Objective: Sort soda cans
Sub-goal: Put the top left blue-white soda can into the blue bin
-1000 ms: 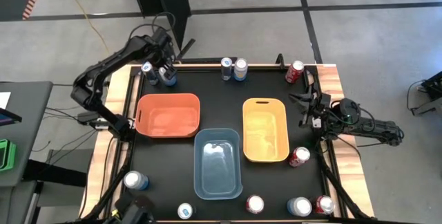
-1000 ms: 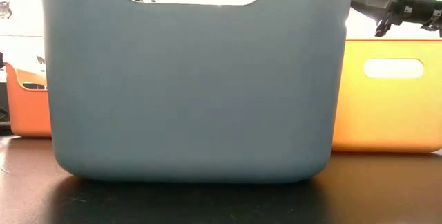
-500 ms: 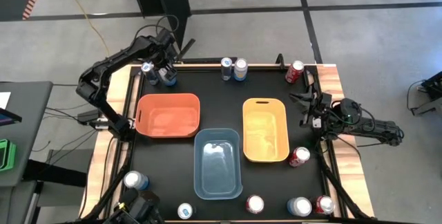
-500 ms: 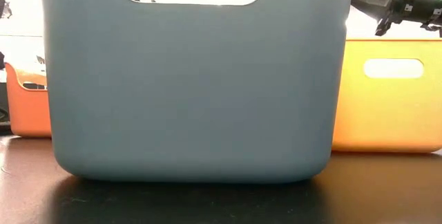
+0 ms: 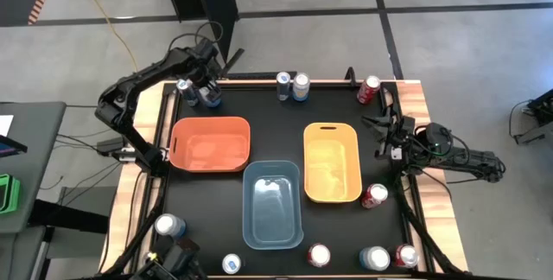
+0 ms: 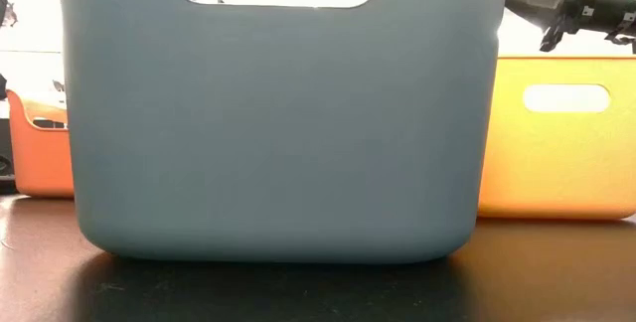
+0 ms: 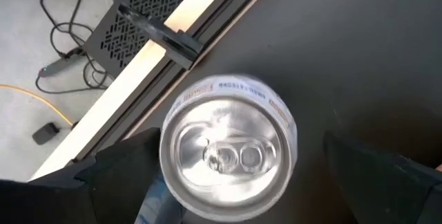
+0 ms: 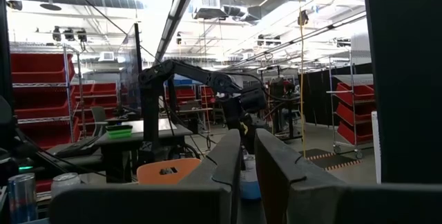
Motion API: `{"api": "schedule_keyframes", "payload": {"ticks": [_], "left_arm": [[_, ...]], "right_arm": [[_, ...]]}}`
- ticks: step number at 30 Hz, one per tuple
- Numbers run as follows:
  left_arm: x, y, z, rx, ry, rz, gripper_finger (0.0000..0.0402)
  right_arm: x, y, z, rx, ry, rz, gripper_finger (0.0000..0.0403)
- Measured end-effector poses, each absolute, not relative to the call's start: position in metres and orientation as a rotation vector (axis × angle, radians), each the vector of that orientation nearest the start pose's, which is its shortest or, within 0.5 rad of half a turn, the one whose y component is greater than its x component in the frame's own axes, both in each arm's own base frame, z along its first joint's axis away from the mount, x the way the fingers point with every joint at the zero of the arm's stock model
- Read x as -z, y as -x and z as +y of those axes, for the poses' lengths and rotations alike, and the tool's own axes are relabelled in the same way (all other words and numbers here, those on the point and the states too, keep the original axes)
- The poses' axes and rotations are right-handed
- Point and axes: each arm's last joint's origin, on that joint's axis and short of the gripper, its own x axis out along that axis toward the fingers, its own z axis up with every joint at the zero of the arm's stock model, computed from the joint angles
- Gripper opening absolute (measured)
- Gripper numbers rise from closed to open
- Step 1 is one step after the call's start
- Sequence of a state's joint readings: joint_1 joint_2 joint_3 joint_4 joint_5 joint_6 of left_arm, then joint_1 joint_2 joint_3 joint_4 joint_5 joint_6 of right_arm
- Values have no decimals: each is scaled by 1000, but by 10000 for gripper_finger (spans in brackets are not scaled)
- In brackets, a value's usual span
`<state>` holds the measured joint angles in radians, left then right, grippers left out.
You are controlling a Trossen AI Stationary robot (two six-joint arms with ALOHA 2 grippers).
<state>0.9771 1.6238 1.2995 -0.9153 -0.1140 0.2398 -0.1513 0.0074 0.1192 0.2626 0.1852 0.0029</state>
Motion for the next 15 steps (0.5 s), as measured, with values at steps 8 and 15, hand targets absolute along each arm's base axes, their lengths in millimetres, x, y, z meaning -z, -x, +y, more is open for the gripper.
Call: {"api": "schedule_keyframes", "payload": {"ticks": [8, 15], "left_arm": [[-246, -173, 263, -776, 351, 1281, 399], [-242, -173, 261, -742, 354, 1285, 398]], "right_arm": [[-228, -81, -18, 332, -9, -377, 62], [-228, -81, -18, 332, -8, -377, 62]]}}
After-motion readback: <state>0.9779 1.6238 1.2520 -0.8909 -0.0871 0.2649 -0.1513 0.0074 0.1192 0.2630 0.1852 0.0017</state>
